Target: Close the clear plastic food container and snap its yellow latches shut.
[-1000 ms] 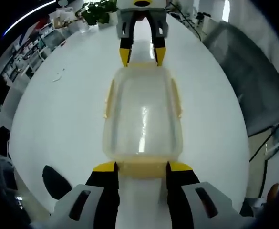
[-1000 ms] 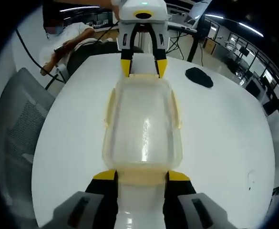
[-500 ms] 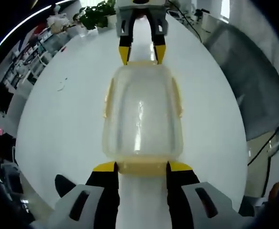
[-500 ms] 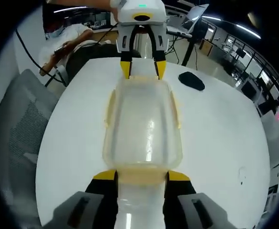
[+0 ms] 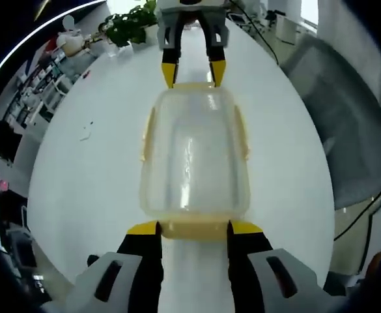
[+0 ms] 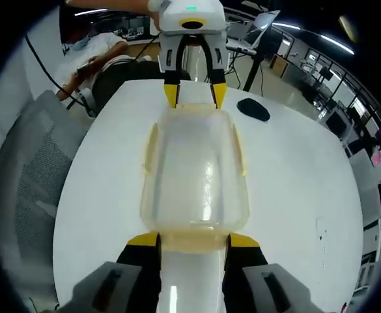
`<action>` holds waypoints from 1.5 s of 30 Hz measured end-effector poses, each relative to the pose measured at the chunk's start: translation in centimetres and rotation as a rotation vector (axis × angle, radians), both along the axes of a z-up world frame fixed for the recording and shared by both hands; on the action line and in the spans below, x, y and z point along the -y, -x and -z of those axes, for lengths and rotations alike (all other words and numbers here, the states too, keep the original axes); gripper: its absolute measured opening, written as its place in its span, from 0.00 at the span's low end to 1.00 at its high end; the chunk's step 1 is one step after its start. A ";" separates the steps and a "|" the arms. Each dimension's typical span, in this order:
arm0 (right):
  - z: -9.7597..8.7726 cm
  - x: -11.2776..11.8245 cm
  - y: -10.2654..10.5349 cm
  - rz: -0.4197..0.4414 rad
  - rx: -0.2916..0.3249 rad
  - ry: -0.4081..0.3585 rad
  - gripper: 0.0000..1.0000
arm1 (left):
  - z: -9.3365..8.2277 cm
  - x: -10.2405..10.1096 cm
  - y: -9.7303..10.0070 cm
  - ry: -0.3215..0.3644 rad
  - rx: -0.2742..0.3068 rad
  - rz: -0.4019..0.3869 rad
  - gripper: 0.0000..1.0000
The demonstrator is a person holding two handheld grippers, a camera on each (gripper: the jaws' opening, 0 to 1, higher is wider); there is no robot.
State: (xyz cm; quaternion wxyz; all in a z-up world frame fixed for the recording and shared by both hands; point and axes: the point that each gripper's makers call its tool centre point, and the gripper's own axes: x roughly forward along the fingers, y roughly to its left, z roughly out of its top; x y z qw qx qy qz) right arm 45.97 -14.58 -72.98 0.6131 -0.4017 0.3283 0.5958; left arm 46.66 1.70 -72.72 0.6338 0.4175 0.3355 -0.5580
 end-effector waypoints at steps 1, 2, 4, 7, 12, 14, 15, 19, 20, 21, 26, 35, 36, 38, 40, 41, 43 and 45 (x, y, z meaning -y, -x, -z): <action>-0.1 0.1 0.0 0.000 0.001 0.000 0.34 | -0.1 0.2 0.0 0.000 0.001 0.000 0.36; -0.2 0.5 0.1 0.000 0.002 0.001 0.34 | -0.1 0.6 0.0 -0.002 0.004 0.002 0.36; -0.3 1.1 0.1 0.005 0.004 0.004 0.34 | -0.3 1.3 0.0 -0.006 0.011 0.005 0.36; -0.6 2.1 0.2 0.005 0.009 0.011 0.34 | -0.5 2.3 0.0 -0.007 0.015 0.006 0.36; -0.7 3.5 0.4 0.006 0.010 0.019 0.34 | -0.6 3.7 0.2 -0.002 0.020 0.005 0.36; -0.8 3.9 0.5 0.003 0.013 0.022 0.34 | -0.6 4.1 0.4 -0.005 0.018 0.001 0.36; -0.9 4.0 0.6 0.002 0.013 0.022 0.34 | -0.6 4.3 0.5 -0.010 0.021 0.001 0.36; -0.9 5.0 0.7 -0.001 0.015 0.024 0.34 | -0.9 5.1 0.6 -0.001 0.025 0.001 0.36; -0.9 5.4 0.7 -0.002 0.015 0.025 0.34 | -0.9 5.4 0.6 0.003 0.024 0.000 0.36; -1.0 5.7 0.7 -0.002 0.015 0.024 0.34 | -0.9 5.7 0.6 0.005 0.024 -0.001 0.36; -0.9 7.3 0.7 -0.004 0.013 0.029 0.34 | -0.8 7.3 0.7 0.011 0.022 -0.003 0.36; -0.6 9.8 0.8 -0.005 0.012 0.042 0.34 | -0.7 9.9 0.8 0.021 0.018 0.000 0.36; -0.6 10.1 0.8 -0.005 0.013 0.043 0.34 | -0.7 10.2 0.8 0.023 0.018 -0.001 0.36; -0.5 10.6 0.8 -0.004 0.009 0.042 0.35 | -0.6 10.7 0.9 0.022 0.017 0.000 0.36; -0.4 11.0 0.8 -0.005 0.007 0.043 0.35 | -0.6 11.1 0.8 0.024 0.014 0.001 0.36; -0.4 11.3 0.8 -0.005 0.009 0.044 0.34 | -0.5 11.4 0.8 0.025 0.015 0.001 0.36; -0.3 11.7 0.7 -0.002 0.005 0.045 0.35 | -0.5 11.9 0.7 0.025 0.014 0.003 0.36; -0.3 12.2 0.7 -0.002 0.007 0.047 0.35 | -0.6 12.3 0.6 0.027 0.014 0.005 0.36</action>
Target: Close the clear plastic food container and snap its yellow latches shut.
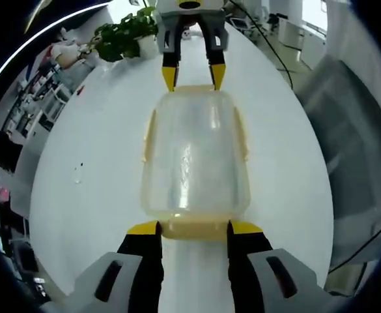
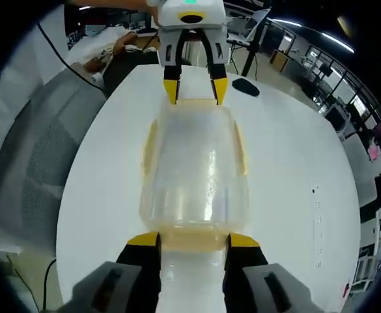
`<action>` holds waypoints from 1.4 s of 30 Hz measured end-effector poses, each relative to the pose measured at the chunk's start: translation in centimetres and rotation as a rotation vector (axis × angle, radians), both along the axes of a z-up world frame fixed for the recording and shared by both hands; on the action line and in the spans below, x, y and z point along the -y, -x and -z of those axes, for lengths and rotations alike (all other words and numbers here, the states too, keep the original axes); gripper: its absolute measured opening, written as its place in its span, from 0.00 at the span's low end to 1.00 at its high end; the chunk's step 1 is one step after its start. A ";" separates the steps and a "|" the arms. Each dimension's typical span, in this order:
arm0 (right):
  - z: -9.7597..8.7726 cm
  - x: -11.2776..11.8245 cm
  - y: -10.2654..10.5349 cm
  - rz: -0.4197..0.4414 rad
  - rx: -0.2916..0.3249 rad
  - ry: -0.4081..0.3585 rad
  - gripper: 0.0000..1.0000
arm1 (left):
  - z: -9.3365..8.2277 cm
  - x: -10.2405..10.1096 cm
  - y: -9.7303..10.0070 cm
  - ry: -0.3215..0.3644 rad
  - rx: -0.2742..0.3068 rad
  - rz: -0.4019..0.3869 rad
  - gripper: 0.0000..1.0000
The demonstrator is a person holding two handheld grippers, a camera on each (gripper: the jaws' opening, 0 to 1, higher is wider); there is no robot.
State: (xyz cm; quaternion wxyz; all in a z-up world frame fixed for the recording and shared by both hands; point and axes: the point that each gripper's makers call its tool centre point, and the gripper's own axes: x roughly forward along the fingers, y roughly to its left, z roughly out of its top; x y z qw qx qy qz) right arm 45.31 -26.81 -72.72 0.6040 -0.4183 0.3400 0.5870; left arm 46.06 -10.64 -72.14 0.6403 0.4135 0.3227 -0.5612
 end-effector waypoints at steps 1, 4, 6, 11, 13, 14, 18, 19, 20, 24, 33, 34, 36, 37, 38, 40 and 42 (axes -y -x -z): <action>0.0 0.2 0.0 0.002 -0.002 0.000 0.35 | 0.0 0.2 -0.1 0.001 0.001 0.003 0.36; 0.1 0.8 -0.1 0.007 -0.002 -0.001 0.35 | 0.0 0.8 -0.2 0.002 0.001 0.006 0.36; 0.1 1.2 -0.2 0.009 -0.003 -0.001 0.35 | 0.1 1.2 -0.3 0.001 0.000 0.008 0.36; 0.3 2.2 -0.3 0.012 -0.006 0.002 0.35 | 0.2 2.2 -0.5 0.004 -0.006 0.013 0.36; 0.3 2.5 -0.3 0.015 -0.010 0.001 0.35 | 0.3 2.5 -0.5 0.005 -0.009 0.016 0.36; 0.4 2.6 -0.3 0.016 -0.014 0.002 0.35 | 0.4 2.7 -0.5 0.006 -0.011 0.017 0.36; 0.5 3.3 -0.3 0.017 -0.015 0.006 0.35 | 0.5 3.3 -0.5 0.007 -0.016 0.017 0.36; 0.5 3.5 -0.3 0.017 -0.016 0.006 0.35 | 0.5 3.5 -0.5 0.008 -0.017 0.017 0.36; 0.5 3.7 -0.4 0.017 -0.017 0.004 0.35 | 0.5 3.7 -0.5 0.010 -0.018 0.017 0.36; 0.6 4.4 -0.5 0.017 -0.020 0.004 0.35 | 0.5 4.4 -0.6 0.017 -0.021 0.016 0.36; 1.1 5.5 -0.6 0.014 -0.035 0.015 0.35 | 0.6 5.5 -0.7 0.017 -0.022 0.021 0.36; 1.2 5.6 -0.6 0.013 -0.038 0.016 0.35 | 0.7 5.5 -0.7 0.018 -0.025 0.021 0.36; 1.4 5.7 -0.7 0.015 -0.042 0.018 0.35 | 0.9 5.7 -0.7 0.019 -0.030 0.020 0.36; 1.4 5.7 -0.7 0.016 -0.043 0.018 0.35 | 1.0 5.7 -0.7 0.019 -0.029 0.020 0.36; 1.5 5.8 -0.6 0.019 -0.048 0.019 0.35 | 1.1 5.9 -0.7 0.018 -0.036 0.019 0.36; 1.6 5.8 -0.6 0.025 -0.054 0.011 0.35 | 1.2 5.9 -0.8 0.011 -0.036 0.020 0.36; 1.6 5.9 -0.7 0.027 -0.056 0.006 0.35 | 1.2 5.9 -0.8 0.017 -0.044 0.017 0.36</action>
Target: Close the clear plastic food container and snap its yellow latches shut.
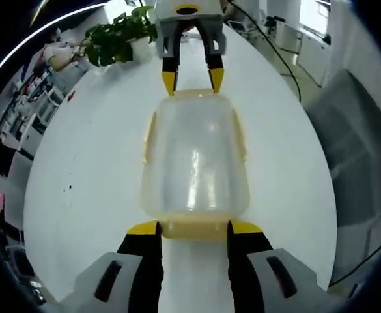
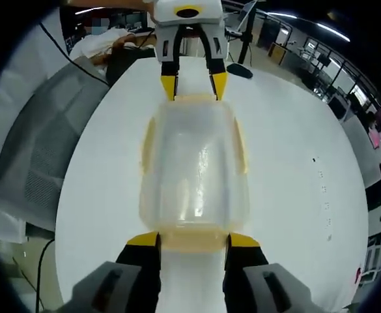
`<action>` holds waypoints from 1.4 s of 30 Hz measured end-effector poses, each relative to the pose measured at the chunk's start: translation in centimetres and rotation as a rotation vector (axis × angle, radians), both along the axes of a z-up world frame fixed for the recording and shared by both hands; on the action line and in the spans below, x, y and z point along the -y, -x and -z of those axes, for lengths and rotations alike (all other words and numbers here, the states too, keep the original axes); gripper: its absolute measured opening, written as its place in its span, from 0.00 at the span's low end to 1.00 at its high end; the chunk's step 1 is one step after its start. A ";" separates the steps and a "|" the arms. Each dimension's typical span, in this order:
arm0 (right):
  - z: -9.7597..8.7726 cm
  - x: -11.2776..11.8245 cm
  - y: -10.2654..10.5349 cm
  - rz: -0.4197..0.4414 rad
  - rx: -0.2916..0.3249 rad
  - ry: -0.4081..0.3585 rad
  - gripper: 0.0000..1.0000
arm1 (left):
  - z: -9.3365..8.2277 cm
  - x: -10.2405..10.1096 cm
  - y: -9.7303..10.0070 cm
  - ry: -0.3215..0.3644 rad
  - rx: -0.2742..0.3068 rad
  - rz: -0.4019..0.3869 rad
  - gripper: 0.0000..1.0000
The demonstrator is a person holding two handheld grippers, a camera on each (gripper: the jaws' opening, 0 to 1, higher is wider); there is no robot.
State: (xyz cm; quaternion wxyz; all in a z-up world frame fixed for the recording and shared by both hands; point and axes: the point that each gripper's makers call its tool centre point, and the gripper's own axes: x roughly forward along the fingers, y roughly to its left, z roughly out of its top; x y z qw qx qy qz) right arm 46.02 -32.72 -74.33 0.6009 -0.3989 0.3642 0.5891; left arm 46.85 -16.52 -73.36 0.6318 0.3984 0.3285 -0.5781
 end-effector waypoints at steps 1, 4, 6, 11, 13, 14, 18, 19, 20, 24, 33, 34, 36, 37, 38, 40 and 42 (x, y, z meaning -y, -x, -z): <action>0.0 0.0 -0.1 0.004 -0.004 -0.004 0.35 | 0.0 0.0 -0.1 0.002 -0.002 -0.001 0.36; 0.1 0.0 -0.1 0.005 -0.012 -0.005 0.35 | 0.3 0.0 -0.1 -0.002 -0.010 0.000 0.36; 0.1 0.0 -0.1 0.004 -0.016 -0.006 0.35 | 0.4 0.0 -0.1 0.002 -0.016 -0.001 0.36; 0.2 0.0 -0.1 0.008 -0.027 -0.010 0.35 | 0.6 0.0 -0.2 0.013 -0.036 0.000 0.37; 0.2 0.0 -0.1 0.008 -0.029 -0.010 0.35 | 0.6 0.1 -0.1 0.015 -0.043 0.000 0.37; 0.2 0.0 -0.1 0.009 -0.031 -0.012 0.35 | 0.6 0.1 -0.2 0.016 -0.044 0.000 0.37; 0.2 0.1 -0.1 0.011 -0.036 -0.017 0.36 | 0.6 0.1 -0.2 0.021 -0.050 0.001 0.37; 0.2 0.1 -0.1 0.010 -0.036 -0.017 0.36 | 0.7 0.2 -0.1 0.021 -0.052 0.000 0.37; 0.2 0.1 -0.1 0.010 -0.036 -0.018 0.36 | 0.7 0.2 -0.1 0.022 -0.053 0.000 0.36; 0.2 0.1 -0.1 0.016 -0.039 -0.020 0.36 | 0.7 0.2 -0.1 0.029 -0.057 0.003 0.37; 0.3 0.1 0.0 0.028 -0.039 -0.031 0.38 | 0.5 0.0 -0.4 0.028 -0.020 0.023 0.37; 0.3 0.2 0.0 0.031 -0.042 -0.032 0.38 | 0.5 -0.1 -0.4 0.025 -0.019 0.022 0.37; 0.2 0.2 0.0 0.032 -0.041 -0.034 0.38 | 0.5 -0.4 -0.4 0.026 -0.028 0.015 0.37; 0.2 0.3 0.0 0.035 -0.044 -0.035 0.39 | 0.6 -0.6 -0.4 0.020 -0.027 0.013 0.36; 0.2 0.4 -0.1 0.041 -0.044 -0.039 0.40 | 0.7 -0.9 -0.4 0.007 -0.015 0.018 0.37; 0.0 0.5 0.0 0.057 -0.055 -0.046 0.44 | 0.6 -1.2 -0.3 0.009 -0.013 0.014 0.39; 0.0 0.9 0.1 0.056 -0.053 -0.039 0.42 | 0.3 -1.5 -0.4 0.015 -0.004 0.005 0.40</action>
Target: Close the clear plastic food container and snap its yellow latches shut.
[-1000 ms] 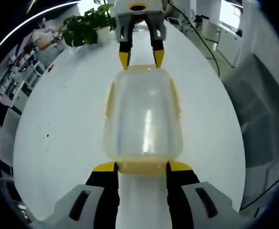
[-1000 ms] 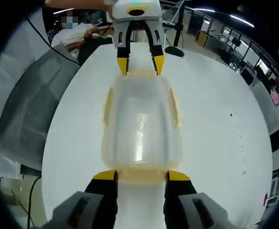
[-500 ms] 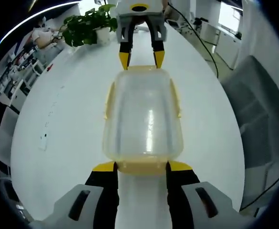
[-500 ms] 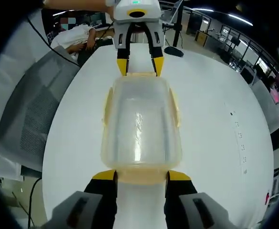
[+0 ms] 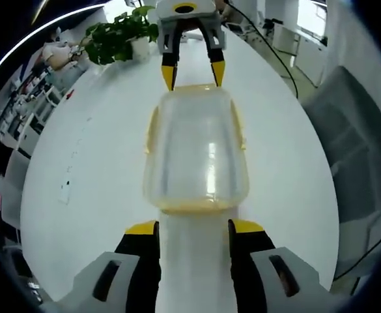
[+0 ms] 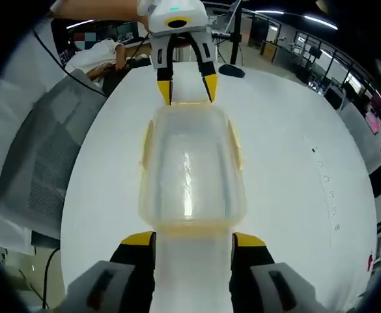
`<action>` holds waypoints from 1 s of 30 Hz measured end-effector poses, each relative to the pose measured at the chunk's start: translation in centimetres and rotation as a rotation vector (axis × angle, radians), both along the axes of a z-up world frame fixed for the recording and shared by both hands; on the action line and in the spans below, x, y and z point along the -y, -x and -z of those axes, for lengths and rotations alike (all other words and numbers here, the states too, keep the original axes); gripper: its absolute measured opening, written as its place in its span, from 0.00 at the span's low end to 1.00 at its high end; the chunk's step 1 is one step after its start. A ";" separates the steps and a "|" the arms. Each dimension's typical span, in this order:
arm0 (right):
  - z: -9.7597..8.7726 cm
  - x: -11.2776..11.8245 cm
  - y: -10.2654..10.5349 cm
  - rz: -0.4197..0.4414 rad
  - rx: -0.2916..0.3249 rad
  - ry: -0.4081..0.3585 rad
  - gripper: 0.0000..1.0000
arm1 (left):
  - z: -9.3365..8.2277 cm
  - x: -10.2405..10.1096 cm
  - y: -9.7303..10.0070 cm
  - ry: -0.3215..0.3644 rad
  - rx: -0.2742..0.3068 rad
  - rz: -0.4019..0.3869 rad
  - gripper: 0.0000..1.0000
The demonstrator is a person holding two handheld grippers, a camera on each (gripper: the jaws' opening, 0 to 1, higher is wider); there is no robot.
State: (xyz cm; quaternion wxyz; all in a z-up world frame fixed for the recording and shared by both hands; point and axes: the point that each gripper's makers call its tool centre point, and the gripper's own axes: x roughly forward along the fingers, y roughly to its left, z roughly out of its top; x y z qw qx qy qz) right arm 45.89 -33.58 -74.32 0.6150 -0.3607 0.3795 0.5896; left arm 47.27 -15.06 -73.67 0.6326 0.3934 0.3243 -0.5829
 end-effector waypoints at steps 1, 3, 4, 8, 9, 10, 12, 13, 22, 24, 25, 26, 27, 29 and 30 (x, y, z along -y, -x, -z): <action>-0.1 0.1 -0.1 -0.001 0.013 0.003 0.42 | -0.1 0.0 0.0 0.005 -0.001 -0.006 0.39; -0.5 0.3 0.0 0.025 0.011 -0.007 0.41 | -0.3 -0.2 0.0 0.006 -0.001 -0.020 0.36; -0.5 0.3 -0.1 0.030 0.017 -0.006 0.41 | -0.4 -0.3 0.0 0.006 -0.002 -0.030 0.36; -1.1 0.2 0.2 0.064 0.021 -0.012 0.40 | -0.6 -0.5 0.1 0.016 -0.025 -0.078 0.37; -1.3 0.1 0.2 0.084 0.012 -0.023 0.40 | -0.7 -0.5 0.0 0.018 -0.024 -0.089 0.37; -1.5 0.0 0.3 0.102 0.005 -0.028 0.39 | -0.9 -0.4 0.0 0.023 -0.023 -0.095 0.37; -1.8 -0.3 0.1 0.140 0.004 -0.038 0.38 | -1.2 -0.4 -0.1 0.028 -0.018 -0.125 0.37; -1.9 -0.4 0.1 0.161 -0.005 -0.043 0.38 | -1.4 -0.2 -0.1 0.035 -0.019 -0.137 0.37; -2.4 -1.3 -0.1 0.362 -0.049 -0.082 0.37 | -2.6 0.0 -1.0 0.094 -0.006 -0.346 0.34; -2.6 -1.8 -0.2 0.412 -0.065 -0.113 0.36 | -2.7 0.0 -1.1 0.111 -0.027 -0.412 0.35; -2.6 -1.8 -0.2 0.426 -0.063 -0.110 0.36 | -2.9 0.3 -1.1 0.139 -0.039 -0.445 0.34; -2.6 -1.9 -0.3 0.434 -0.059 -0.116 0.36 | -2.9 0.3 -1.3 0.146 -0.037 -0.475 0.33; -2.7 -2.0 -0.3 0.449 -0.062 -0.119 0.36 | -3.0 0.5 -1.2 0.164 -0.043 -0.497 0.33; -2.7 -2.3 -0.4 0.469 -0.047 -0.125 0.36 | -3.0 0.4 -1.3 0.169 -0.037 -0.539 0.33; -2.6 -2.4 -0.3 0.482 -0.054 -0.122 0.37 | -2.9 0.7 -1.1 0.174 -0.043 -0.530 0.33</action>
